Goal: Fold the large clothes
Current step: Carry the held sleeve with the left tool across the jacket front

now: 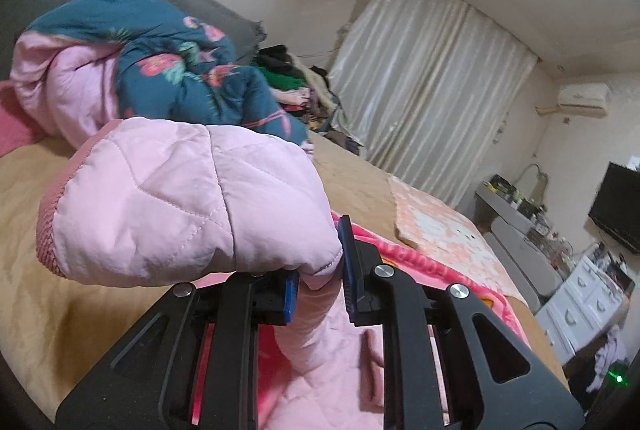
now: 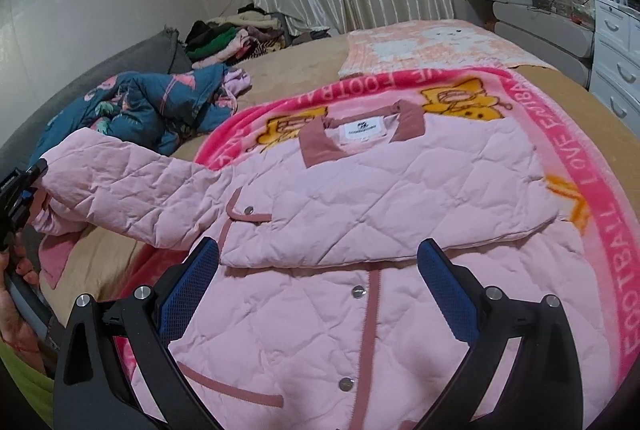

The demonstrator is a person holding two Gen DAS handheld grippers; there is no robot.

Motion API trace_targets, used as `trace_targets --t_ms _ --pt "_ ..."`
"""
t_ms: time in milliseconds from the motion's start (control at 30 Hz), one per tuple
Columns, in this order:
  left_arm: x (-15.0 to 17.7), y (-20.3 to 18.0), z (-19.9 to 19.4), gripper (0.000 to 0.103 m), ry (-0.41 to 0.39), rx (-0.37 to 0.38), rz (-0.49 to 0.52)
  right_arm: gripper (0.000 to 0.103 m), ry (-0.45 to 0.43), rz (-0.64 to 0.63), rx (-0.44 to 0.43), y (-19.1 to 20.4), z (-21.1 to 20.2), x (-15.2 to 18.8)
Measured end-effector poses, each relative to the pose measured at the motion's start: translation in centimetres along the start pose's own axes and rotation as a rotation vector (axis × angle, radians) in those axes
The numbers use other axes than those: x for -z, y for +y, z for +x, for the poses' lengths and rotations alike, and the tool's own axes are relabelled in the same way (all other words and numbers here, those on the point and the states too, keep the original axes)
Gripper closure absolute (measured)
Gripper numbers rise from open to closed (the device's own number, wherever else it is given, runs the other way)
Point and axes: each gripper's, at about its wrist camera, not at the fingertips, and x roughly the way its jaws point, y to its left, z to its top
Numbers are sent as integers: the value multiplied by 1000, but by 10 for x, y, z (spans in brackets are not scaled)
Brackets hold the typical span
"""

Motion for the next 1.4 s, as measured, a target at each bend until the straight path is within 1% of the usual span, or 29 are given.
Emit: trace_targets --t_ms 100,267,500,633,800,967,1300,1400 --pt "4 -22 -1 93 9 29 35 4 -18 24 -9 -13 -12 2" --pt "12 -57 -2 93 21 71 86 4 -19 66 -9 -32 -22 7" --pt "35 -107 4 93 71 133 179 4 -48 131 -2 -62 -39 13" --pt "49 -130 9 93 97 166 229 4 -54 165 11 -80 -42 14" --pt "69 -155 18 93 148 205 269 4 -60 199 34 -98 -46 17" --pt "95 -178 30 93 216 233 351 4 -70 242 55 -118 -52 22" --pt "141 -215 51 93 308 264 451 4 -69 309 90 -153 -60 34" --pt "157 -227 61 93 362 285 487 4 -60 336 97 -164 -59 39"
